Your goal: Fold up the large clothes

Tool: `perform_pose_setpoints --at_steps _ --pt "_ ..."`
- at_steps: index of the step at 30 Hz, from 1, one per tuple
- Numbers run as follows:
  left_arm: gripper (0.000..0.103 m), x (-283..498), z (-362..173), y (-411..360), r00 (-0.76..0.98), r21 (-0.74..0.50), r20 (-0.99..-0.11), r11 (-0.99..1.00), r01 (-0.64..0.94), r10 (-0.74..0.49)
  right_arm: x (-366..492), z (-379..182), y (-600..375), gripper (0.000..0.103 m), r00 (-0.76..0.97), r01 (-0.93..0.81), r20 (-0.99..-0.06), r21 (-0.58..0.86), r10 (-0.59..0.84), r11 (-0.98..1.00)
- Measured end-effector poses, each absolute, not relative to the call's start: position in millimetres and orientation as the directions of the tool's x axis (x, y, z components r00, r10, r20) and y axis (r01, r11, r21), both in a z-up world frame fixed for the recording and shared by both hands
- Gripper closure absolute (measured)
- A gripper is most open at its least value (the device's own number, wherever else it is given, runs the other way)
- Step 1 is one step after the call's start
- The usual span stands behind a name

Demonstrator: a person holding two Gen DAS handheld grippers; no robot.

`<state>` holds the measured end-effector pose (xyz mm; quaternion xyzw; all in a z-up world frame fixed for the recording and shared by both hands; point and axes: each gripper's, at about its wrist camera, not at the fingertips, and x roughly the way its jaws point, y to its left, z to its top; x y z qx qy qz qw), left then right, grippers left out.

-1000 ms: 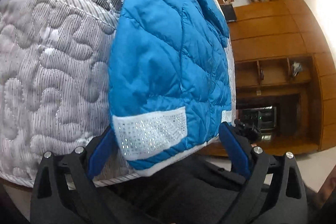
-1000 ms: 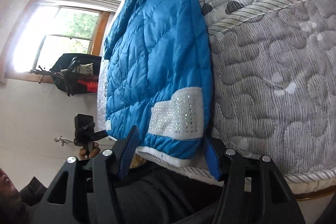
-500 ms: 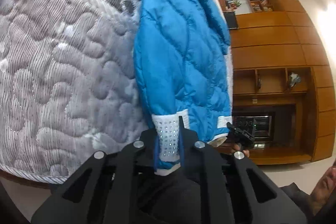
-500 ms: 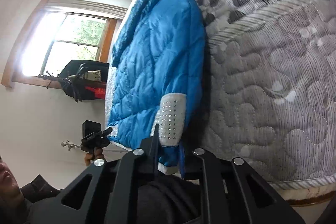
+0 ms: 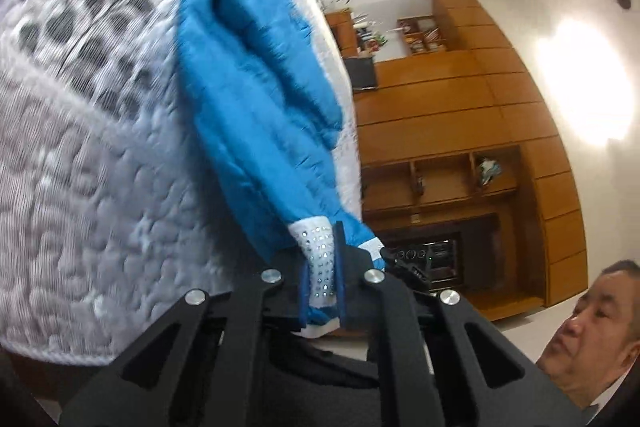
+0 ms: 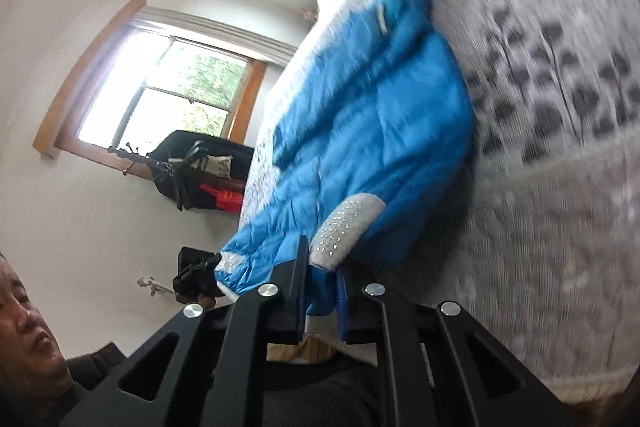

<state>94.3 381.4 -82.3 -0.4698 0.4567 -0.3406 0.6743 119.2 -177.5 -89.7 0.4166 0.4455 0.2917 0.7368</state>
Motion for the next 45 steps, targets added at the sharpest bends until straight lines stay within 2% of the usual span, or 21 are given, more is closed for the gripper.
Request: perform_pose_setpoints --at_steps 6,12,21,27,28,29,30,31,32,33,34,39,42,45 --pt "0.095 144 -56 385 0.383 -0.950 -0.257 0.304 0.066 -0.887 166 -67 -181 0.092 0.482 -0.079 -0.417 0.855 0.770 0.512" --pt "0.095 214 -65 398 0.403 -0.963 -0.233 0.268 0.032 -0.885 243 -70 -188 0.092 0.494 -0.037 -0.465 0.833 0.735 0.552" --pt "0.095 314 -104 404 0.400 -0.938 -0.346 0.313 -0.149 -0.849 336 -113 -184 0.091 0.455 0.076 -0.556 0.802 0.695 0.592" --pt "0.091 345 -139 409 0.374 -0.912 -0.398 0.318 -0.258 -0.838 368 -137 -194 0.080 0.421 0.140 -0.568 0.811 0.707 0.568" --pt "0.090 346 -139 410 0.372 -0.912 -0.398 0.318 -0.259 -0.839 369 -136 -197 0.074 0.411 0.145 -0.552 0.825 0.725 0.546" --pt "0.088 345 -135 409 0.375 -0.914 -0.398 0.325 -0.245 -0.837 369 -133 -200 0.060 0.407 0.141 -0.530 0.841 0.744 0.522" --pt "0.081 344 -128 408 0.379 -0.916 -0.398 0.337 -0.218 -0.835 367 -128 -203 0.052 0.415 0.132 -0.515 0.850 0.750 0.510" --pt "0.065 340 -117 407 0.387 -0.914 -0.406 0.368 -0.171 -0.828 362 -114 -208 0.045 0.436 0.097 -0.500 0.853 0.748 0.513" --pt "0.054 337 -105 406 0.400 -0.906 -0.419 0.402 -0.130 -0.815 360 -105 -210 0.045 0.441 0.069 -0.493 0.852 0.750 0.519" --pt "0.034 333 -89 405 0.426 -0.884 -0.448 0.462 -0.077 -0.786 358 -95 -211 0.045 0.442 0.038 -0.489 0.848 0.753 0.528" --pt "0.027 330 -77 404 0.444 -0.854 -0.480 0.520 -0.037 -0.757 354 -83 -212 0.045 0.449 0.000 -0.498 0.831 0.742 0.557" --pt "0.021 335 -50 391 0.452 -0.719 -0.581 0.687 0.103 -0.676 347 -55 -194 0.045 0.487 -0.122 -0.615 0.655 0.620 0.745" --pt "0.021 348 -55 377 0.423 -0.628 -0.655 0.763 0.157 -0.626 354 -63 -180 0.043 0.495 -0.155 -0.679 0.546 0.543 0.823" --pt "0.021 365 -70 363 0.386 -0.541 -0.725 0.818 0.195 -0.571 363 -78 -177 0.043 0.478 -0.157 -0.716 0.500 0.509 0.851"
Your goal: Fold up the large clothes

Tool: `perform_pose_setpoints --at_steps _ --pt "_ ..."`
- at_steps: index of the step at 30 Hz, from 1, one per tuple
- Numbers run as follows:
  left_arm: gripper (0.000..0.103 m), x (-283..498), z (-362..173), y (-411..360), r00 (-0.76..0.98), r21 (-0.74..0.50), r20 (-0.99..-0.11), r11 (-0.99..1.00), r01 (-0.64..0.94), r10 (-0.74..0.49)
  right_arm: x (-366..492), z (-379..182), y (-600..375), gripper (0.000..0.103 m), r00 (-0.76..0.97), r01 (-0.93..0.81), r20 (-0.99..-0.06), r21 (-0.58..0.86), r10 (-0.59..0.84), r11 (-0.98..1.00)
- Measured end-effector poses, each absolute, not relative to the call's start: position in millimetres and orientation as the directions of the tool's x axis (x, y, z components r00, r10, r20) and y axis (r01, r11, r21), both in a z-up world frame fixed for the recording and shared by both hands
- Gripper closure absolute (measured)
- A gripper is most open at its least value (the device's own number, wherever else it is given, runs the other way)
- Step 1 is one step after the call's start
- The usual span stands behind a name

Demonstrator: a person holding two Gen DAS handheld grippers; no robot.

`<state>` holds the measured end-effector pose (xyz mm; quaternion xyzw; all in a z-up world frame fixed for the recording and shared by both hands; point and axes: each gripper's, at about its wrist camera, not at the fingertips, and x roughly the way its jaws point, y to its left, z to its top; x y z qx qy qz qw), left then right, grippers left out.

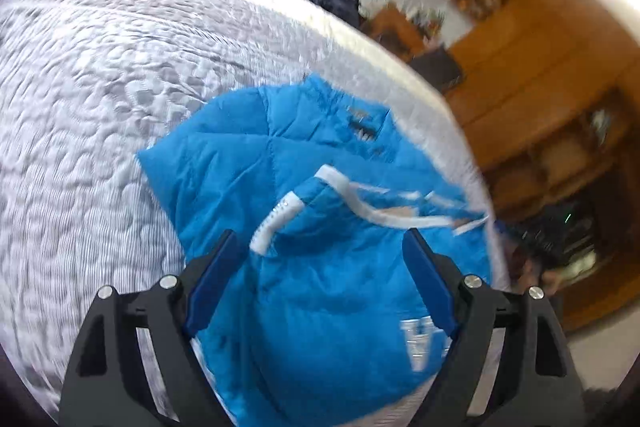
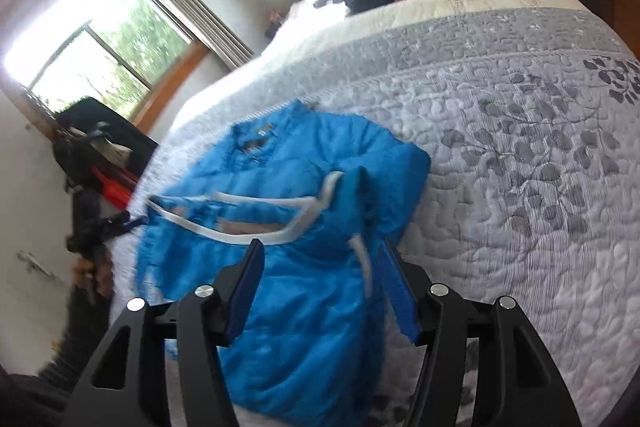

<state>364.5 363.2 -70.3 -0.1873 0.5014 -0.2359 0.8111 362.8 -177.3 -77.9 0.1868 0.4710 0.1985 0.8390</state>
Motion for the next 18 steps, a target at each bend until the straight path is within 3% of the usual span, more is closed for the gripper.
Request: perform_pose_setpoints --at_steps 3,5,7,8,9,11,12,18 --pt "0.022 371 -81 363 0.369 -0.513 -0.750 0.835 0.200 -0.549 372 -95 -181 0.042 0.448 -0.153 -0.728 0.510 0.519 0.847" --pt "0.029 370 -81 362 0.365 -0.522 -0.742 0.826 0.212 -0.563 375 -102 -182 0.042 0.434 -0.156 -0.724 0.526 0.536 0.836" --pt "0.063 370 -81 359 0.357 -0.526 -0.739 0.820 0.224 -0.572 375 -106 -181 0.044 0.421 -0.159 -0.724 0.534 0.546 0.830" --pt "0.071 369 -81 359 0.358 -0.520 -0.741 0.823 0.229 -0.568 375 -106 -179 0.060 0.408 -0.166 -0.722 0.543 0.559 0.823" --pt "0.088 368 -82 359 0.357 -0.522 -0.740 0.821 0.231 -0.570 373 -106 -177 0.070 0.400 -0.179 -0.717 0.550 0.571 0.816" --pt "0.090 366 -82 361 0.368 -0.550 -0.716 0.804 0.225 -0.593 368 -100 -176 0.089 0.424 -0.189 -0.719 0.524 0.550 0.831" --pt "0.092 363 -81 363 0.375 -0.563 -0.703 0.795 0.227 -0.605 366 -97 -176 0.092 0.432 -0.198 -0.713 0.522 0.552 0.830" --pt "0.094 334 -46 370 0.442 -0.578 -0.619 0.758 0.304 -0.649 345 -65 -166 0.096 0.495 -0.245 -0.693 0.468 0.525 0.849"
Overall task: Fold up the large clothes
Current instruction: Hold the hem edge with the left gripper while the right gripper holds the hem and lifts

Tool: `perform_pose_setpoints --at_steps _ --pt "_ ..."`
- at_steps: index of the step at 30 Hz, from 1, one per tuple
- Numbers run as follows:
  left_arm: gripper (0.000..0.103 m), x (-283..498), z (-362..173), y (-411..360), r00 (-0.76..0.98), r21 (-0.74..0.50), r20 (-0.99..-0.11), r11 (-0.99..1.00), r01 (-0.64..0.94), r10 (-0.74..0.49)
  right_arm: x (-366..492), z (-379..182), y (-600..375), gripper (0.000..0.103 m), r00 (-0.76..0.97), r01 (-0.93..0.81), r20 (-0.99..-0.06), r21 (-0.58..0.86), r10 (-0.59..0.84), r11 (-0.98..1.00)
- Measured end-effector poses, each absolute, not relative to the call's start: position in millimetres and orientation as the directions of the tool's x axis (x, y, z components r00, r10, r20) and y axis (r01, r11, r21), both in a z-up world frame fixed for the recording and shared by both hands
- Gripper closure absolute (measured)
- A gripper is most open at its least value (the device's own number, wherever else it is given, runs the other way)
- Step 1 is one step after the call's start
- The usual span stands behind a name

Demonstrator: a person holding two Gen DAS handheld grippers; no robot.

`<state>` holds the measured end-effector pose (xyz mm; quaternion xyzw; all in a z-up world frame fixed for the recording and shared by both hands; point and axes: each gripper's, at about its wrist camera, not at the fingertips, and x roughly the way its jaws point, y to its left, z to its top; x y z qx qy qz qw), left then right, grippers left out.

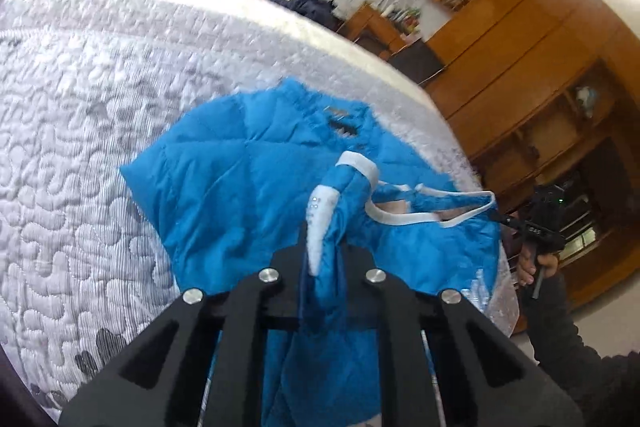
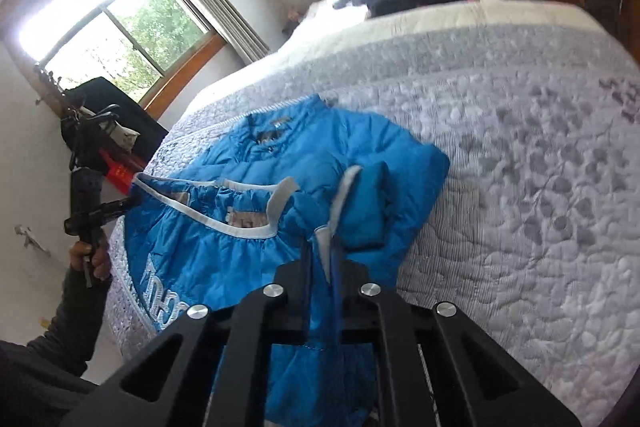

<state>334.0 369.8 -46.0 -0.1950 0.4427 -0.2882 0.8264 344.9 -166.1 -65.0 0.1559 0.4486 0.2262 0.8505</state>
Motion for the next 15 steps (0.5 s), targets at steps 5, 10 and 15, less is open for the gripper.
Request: perform_pose_setpoints --at_steps 5,10,15 --pt "0.094 315 6 371 0.497 -0.546 -0.564 0.749 0.375 -0.660 332 -23 -160 0.097 0.570 -0.278 -0.654 0.415 0.497 0.866" --pt "0.094 326 67 371 0.570 -0.465 -0.523 0.772 0.433 -0.634 338 29 -161 0.097 0.680 -0.285 -0.582 0.350 0.445 0.892" --pt "0.094 374 104 369 0.626 -0.400 -0.509 0.806 0.437 -0.592 378 70 -160 0.097 0.755 -0.253 -0.539 0.285 0.373 0.925"
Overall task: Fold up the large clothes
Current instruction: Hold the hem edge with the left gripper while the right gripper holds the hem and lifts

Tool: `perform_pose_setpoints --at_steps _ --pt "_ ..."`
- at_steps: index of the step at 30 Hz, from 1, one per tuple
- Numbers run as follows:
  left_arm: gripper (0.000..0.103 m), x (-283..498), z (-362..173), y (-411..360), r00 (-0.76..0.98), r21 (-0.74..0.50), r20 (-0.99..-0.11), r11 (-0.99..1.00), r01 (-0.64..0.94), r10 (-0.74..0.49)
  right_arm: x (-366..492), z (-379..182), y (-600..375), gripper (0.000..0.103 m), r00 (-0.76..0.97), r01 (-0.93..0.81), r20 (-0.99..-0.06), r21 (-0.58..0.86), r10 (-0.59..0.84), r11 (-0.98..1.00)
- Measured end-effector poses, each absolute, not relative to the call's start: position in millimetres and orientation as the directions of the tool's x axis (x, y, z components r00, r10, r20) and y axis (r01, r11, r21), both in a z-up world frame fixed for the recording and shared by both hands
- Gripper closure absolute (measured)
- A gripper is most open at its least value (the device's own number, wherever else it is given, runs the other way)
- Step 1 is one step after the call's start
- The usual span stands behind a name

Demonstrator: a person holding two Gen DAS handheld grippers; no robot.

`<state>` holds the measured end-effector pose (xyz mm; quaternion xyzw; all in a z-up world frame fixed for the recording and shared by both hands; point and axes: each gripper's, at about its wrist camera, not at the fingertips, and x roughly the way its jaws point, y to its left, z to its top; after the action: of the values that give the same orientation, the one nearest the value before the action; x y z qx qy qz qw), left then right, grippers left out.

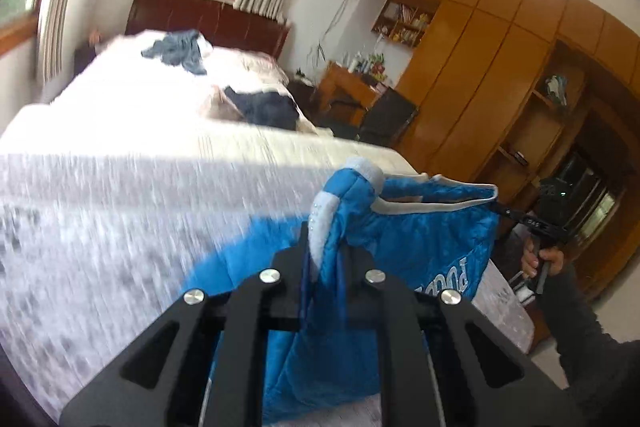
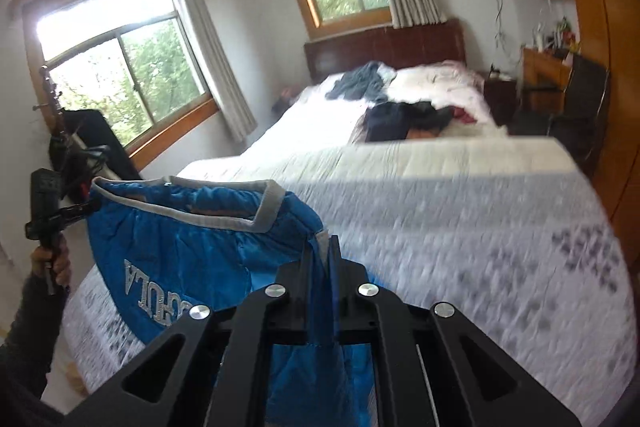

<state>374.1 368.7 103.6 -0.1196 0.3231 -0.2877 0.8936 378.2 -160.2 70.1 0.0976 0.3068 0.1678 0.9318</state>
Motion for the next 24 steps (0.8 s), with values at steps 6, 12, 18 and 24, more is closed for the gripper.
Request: perform_pose_setpoints --at_steps 6,12,18,24 --pt "0.094 456 88 363 0.620 -0.391 -0.575 0.845 0.364 -0.533 447 70 -151 0.098 0.779 -0.217 -0.546 0.229 0.310 0.949" --pt "0.094 518 12 364 0.535 -0.431 -0.681 0.864 0.259 -0.500 515 0 -147 0.098 0.702 -0.160 -0.657 0.232 0.275 0.960" --pt "0.094 539 -77 369 0.418 -0.447 -0.781 0.883 0.142 -0.463 553 -81 -146 0.098 0.553 -0.056 -0.801 0.239 0.230 0.969" --pt "0.089 538 -107 375 0.375 -0.459 -0.806 0.884 0.095 -0.458 561 -130 -146 0.097 0.472 -0.031 -0.857 0.217 0.206 0.976"
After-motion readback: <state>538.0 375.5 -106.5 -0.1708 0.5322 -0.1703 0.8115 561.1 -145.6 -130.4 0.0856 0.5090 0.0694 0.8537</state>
